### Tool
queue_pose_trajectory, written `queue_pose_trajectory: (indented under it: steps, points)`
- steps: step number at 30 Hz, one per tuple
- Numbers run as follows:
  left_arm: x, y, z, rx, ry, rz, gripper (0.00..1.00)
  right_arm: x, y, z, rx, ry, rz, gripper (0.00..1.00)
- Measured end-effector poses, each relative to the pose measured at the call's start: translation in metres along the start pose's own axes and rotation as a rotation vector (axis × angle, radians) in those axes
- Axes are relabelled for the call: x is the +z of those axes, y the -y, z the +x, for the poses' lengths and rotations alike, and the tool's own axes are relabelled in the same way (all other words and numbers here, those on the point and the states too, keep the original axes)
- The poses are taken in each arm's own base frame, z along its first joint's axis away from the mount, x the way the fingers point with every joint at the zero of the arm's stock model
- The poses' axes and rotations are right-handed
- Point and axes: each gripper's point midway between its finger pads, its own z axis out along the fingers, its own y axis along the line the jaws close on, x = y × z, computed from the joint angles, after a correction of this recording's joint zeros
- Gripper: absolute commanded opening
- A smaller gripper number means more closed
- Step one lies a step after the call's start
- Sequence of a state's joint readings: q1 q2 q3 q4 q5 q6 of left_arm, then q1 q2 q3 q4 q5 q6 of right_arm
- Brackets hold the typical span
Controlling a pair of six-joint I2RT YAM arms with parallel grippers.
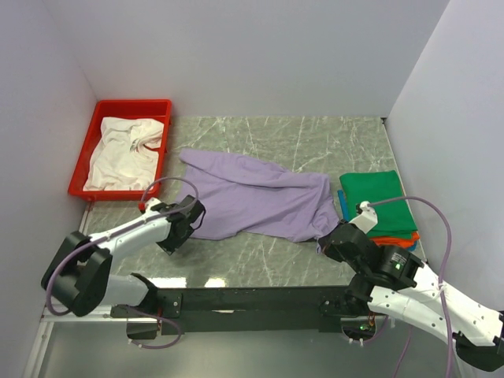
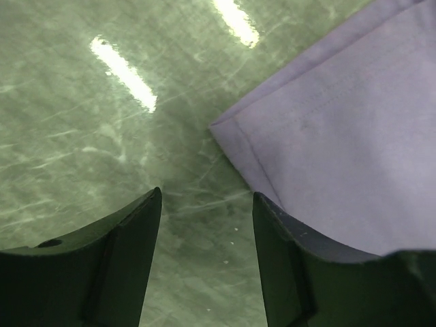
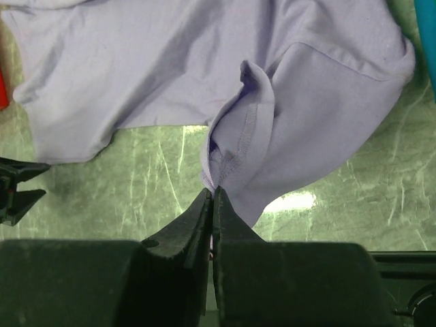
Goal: Fold and stack the t-shirts
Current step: Flatten the tshirt out
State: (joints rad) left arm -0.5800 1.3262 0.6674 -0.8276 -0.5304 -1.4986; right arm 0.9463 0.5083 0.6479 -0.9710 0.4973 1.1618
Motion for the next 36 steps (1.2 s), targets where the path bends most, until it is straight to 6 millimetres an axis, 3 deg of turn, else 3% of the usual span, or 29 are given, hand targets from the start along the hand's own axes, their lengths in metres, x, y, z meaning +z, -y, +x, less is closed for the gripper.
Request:
queue_pose_trajectory:
  steps: [10, 17, 26, 31, 34, 36]
  points:
    - [0.000, 0.026, -0.028, -0.120, -0.038, 0.182, 0.61, 0.001, -0.001, 0.001, -0.005, -0.006, 0.000, 0.06]
    - [0.007, 0.029, -0.018, -0.093, -0.111, 0.229, 0.65, 0.000, -0.002, 0.000, -0.001, -0.001, -0.011, 0.06]
    - [0.010, 0.027, -0.018, -0.089, -0.129, 0.217, 0.62, 0.000, -0.003, 0.000, -0.003, -0.002, -0.018, 0.06]
    - [0.016, 0.030, -0.023, -0.086, -0.114, 0.185, 0.53, -0.001, -0.003, 0.000, -0.006, 0.000, -0.022, 0.06]
    - [0.021, 0.033, -0.027, -0.082, -0.097, 0.160, 0.35, -0.002, -0.003, -0.001, -0.003, 0.002, -0.026, 0.06]
    - [0.024, 0.035, -0.029, -0.080, -0.083, 0.152, 0.29, -0.002, -0.003, -0.001, -0.002, 0.003, -0.028, 0.06]
